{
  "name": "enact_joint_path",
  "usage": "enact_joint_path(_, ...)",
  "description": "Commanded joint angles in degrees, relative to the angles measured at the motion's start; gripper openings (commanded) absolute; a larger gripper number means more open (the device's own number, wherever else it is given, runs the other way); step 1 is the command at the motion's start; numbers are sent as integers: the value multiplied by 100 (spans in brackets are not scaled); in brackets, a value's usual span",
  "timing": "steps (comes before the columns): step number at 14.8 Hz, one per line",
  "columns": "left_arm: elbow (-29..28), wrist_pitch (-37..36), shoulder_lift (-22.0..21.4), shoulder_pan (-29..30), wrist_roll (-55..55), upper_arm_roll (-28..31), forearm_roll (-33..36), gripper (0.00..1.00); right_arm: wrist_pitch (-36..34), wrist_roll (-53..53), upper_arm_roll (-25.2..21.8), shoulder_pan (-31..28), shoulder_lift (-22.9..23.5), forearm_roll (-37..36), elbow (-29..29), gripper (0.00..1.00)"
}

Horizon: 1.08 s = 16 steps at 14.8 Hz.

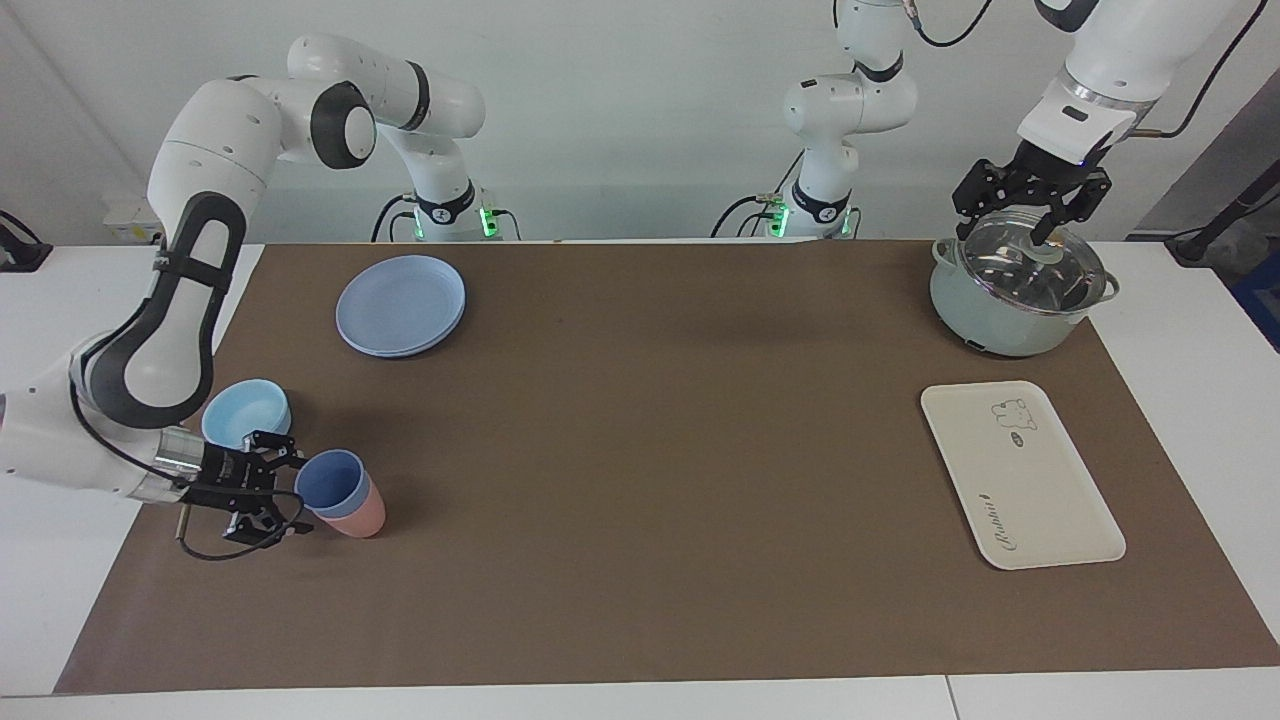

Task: Place cup on tray
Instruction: 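Lower the right gripper and close it on the pink cup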

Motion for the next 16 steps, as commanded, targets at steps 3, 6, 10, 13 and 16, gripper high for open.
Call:
enact_joint_path(3, -76, 0, -65, 48, -40, -36, 45, 100, 331, 86, 25, 1, -253, 373, -366, 98)
enact_joint_path(6, -76, -8, -65, 48, -40, -36, 45, 100, 419, 95, 34, 19, -288, 540, -489, 98)
enact_joint_path(10, -76, 0, -65, 48, -40, -36, 45, 100, 472, 95, 51, 63, -340, 628, -612, 98)
enact_joint_path(13, -76, 0, -65, 48, -40, -36, 45, 100, 613, 95, 51, 133, -384, 839, -787, 98)
enact_joint_path(16, -76, 0, -65, 48, -40, -36, 45, 100, 762, 95, 51, 133, -463, 1006, -972, 98)
